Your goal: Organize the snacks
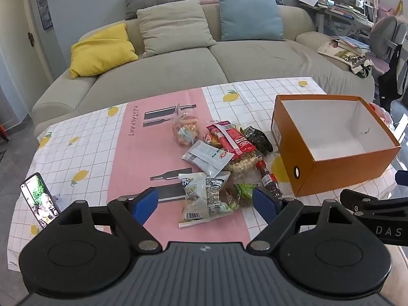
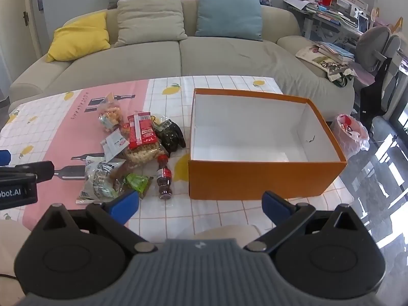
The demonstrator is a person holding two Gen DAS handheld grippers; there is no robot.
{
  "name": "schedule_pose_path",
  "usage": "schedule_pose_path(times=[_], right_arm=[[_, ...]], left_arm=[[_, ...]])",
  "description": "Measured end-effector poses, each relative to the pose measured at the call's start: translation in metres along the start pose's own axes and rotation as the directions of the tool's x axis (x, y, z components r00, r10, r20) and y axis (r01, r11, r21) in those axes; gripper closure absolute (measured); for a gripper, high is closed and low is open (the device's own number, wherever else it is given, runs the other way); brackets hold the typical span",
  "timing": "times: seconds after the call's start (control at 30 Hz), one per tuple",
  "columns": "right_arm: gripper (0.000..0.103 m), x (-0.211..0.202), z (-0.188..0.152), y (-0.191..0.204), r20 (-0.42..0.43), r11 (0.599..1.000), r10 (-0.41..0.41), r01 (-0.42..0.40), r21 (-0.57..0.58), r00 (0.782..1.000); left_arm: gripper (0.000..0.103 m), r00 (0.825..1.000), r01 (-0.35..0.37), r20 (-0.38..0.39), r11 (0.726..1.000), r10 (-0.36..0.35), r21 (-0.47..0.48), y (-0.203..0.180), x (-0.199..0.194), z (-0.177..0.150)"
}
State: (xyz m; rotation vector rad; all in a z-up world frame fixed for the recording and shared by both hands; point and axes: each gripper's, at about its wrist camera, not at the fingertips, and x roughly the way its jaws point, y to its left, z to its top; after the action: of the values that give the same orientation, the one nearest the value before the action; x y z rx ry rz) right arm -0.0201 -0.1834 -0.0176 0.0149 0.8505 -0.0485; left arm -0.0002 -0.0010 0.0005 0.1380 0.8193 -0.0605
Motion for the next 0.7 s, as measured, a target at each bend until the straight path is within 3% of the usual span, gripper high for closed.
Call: schedule_pose_path(times=[0.7], right_arm=[[0.003, 0.0024, 0.0018, 0.0015, -0.031, 1.000, -0.011, 0.011, -0.002, 0.999]], left_arm=[[0.005, 1.000, 0.000, -0.003, 1.000, 0.000, 0.012, -0.0041, 0.0030, -0.0009]])
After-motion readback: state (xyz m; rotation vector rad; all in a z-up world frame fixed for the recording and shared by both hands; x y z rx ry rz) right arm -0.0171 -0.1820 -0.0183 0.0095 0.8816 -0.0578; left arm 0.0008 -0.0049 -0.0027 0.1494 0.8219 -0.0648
